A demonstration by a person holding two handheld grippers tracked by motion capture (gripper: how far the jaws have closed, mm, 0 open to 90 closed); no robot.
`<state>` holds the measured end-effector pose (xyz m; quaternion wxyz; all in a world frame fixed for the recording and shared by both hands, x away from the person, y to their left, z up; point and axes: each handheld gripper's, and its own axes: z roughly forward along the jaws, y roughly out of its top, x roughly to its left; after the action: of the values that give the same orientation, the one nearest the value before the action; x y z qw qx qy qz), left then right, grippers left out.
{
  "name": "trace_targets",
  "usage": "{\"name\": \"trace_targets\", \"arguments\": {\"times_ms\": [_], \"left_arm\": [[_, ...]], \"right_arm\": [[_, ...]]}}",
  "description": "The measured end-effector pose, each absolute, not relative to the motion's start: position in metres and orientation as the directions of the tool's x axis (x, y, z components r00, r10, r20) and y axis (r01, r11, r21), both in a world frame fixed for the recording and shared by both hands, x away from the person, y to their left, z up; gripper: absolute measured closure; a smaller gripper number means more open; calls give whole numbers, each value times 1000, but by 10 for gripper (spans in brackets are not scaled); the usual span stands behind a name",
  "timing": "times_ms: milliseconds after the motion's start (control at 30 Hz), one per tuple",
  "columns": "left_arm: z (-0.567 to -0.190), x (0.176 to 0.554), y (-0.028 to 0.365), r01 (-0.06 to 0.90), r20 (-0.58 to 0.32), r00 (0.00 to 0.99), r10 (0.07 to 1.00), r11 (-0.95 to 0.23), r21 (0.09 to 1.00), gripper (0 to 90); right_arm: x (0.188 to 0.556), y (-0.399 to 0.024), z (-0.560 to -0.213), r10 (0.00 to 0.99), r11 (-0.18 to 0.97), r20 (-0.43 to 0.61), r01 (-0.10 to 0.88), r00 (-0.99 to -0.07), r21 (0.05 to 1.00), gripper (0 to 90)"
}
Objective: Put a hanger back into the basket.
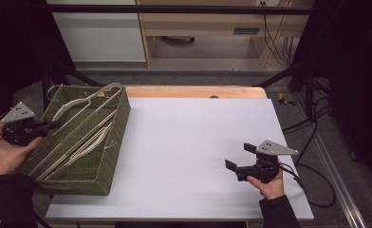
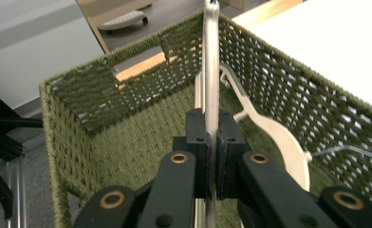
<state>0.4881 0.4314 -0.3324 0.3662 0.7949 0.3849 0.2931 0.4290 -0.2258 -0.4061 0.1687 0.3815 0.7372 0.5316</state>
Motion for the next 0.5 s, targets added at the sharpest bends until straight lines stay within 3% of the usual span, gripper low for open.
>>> {"name": "trace_targets", "arguments": {"times_ms": [500], "left_arm": [[-383,489,414,428,183,539,822,-454,782,854]], "right_arm": [[430,-223,-408,738,157,152,387,-657,909,25]]}}
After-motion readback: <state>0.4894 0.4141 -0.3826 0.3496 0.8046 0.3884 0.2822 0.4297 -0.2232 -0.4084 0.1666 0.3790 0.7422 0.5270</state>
